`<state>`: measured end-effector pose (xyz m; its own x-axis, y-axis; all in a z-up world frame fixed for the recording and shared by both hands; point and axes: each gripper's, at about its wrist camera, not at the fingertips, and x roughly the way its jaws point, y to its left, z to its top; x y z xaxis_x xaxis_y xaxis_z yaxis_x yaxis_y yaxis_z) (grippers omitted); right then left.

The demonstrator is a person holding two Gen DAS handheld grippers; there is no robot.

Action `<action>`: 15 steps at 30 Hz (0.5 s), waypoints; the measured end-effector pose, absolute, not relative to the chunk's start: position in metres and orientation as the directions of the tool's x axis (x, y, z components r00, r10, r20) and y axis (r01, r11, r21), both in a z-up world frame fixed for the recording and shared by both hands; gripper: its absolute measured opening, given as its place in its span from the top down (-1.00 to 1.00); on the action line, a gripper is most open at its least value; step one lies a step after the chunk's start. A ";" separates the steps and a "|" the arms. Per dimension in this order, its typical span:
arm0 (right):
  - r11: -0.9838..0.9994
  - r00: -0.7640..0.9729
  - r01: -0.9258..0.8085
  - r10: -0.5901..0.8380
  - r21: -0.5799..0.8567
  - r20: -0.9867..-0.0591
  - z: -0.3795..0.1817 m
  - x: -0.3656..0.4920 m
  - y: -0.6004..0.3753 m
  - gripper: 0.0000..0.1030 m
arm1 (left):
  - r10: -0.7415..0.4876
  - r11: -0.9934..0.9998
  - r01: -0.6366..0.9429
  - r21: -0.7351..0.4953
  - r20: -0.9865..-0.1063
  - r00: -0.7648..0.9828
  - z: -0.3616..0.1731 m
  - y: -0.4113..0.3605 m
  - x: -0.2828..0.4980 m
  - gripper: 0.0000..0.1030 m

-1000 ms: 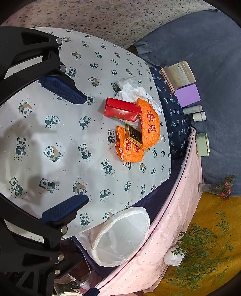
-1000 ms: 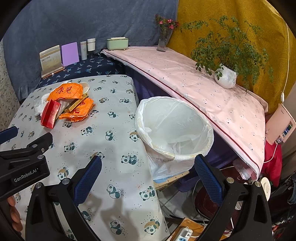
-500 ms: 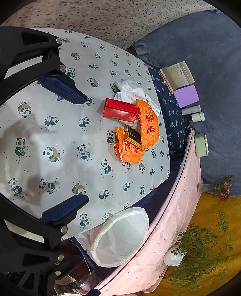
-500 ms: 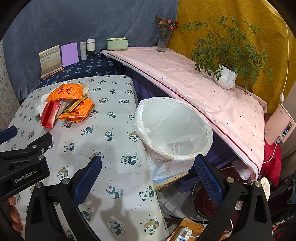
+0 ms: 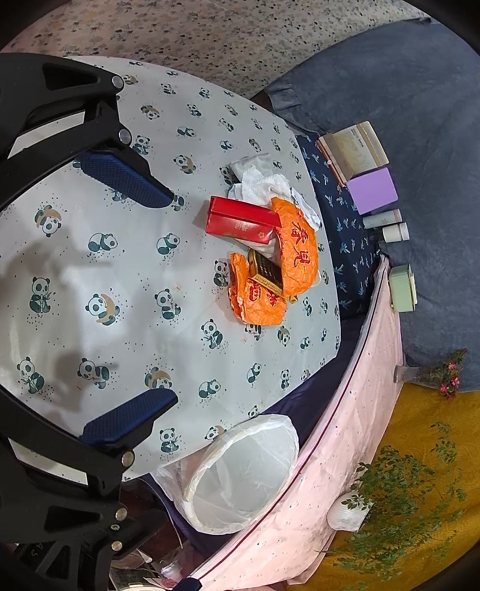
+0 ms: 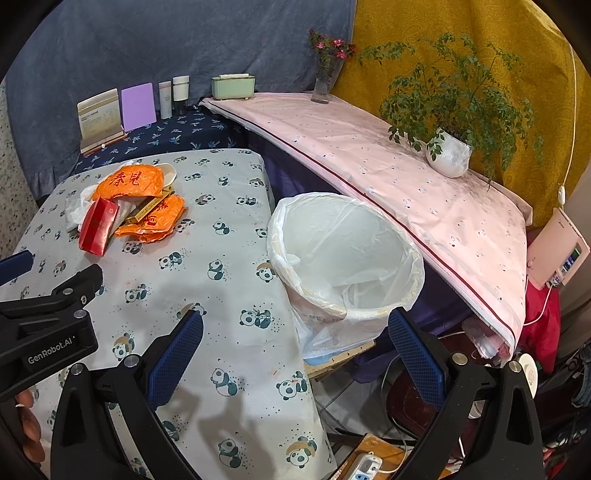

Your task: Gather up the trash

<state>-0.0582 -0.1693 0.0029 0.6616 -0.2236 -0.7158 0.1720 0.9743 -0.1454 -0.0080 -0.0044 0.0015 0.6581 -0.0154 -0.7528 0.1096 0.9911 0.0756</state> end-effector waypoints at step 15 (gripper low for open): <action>0.970 0.663 0.185 -0.243 -0.159 -0.708 0.001 -0.050 -0.166 -0.86 | -0.023 0.991 0.110 0.070 -0.740 0.673 0.003 0.002 -0.003 -0.82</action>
